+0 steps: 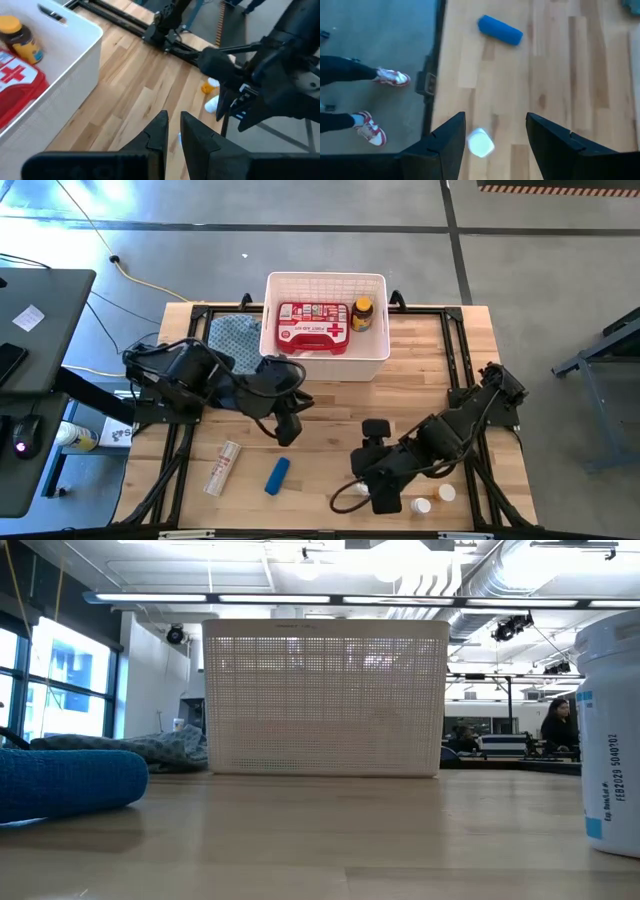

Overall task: Pick & place medical supplies in basket/bin
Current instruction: Put the left white pill bottle into the white bin

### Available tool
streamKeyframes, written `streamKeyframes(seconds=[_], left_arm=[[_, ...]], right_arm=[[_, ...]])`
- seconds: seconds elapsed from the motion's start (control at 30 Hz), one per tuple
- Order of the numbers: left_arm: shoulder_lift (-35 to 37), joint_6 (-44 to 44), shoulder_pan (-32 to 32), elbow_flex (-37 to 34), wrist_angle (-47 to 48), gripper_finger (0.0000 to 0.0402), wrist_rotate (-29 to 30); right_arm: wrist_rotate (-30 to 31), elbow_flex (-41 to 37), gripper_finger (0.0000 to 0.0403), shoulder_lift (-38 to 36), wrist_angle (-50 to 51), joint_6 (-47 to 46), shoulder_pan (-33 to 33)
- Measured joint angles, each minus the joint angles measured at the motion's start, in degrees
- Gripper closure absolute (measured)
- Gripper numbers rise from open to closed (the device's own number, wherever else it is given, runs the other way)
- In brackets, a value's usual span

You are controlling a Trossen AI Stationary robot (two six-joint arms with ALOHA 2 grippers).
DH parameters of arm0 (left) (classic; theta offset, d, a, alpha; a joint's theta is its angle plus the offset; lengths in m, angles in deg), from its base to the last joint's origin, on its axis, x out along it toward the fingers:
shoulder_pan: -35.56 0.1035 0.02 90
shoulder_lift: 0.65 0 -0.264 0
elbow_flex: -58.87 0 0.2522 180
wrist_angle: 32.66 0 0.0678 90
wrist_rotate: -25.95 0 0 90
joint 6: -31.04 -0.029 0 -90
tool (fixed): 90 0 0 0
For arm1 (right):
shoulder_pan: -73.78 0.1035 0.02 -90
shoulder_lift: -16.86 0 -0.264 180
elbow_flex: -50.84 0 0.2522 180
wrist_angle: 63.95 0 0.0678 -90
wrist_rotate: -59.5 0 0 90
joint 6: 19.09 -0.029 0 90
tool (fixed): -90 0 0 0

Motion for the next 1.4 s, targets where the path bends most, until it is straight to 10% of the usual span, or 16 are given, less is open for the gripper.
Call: streamKeyframes(seconds=[0.7,1.4], left_arm=[[1.38,-11.55,-3.05,0.59,1.78,0.0316,-10.65],[1.77,-10.00,-4.16,0.61,6.27,0.0316,-10.90]], right_arm=[[-6.54,-23.48,0.0204,-4.70,-26.11,-21.99,2.52],[6.48,-24.22,0.0137,-4.22,-13.73,-21.55,9.72]])
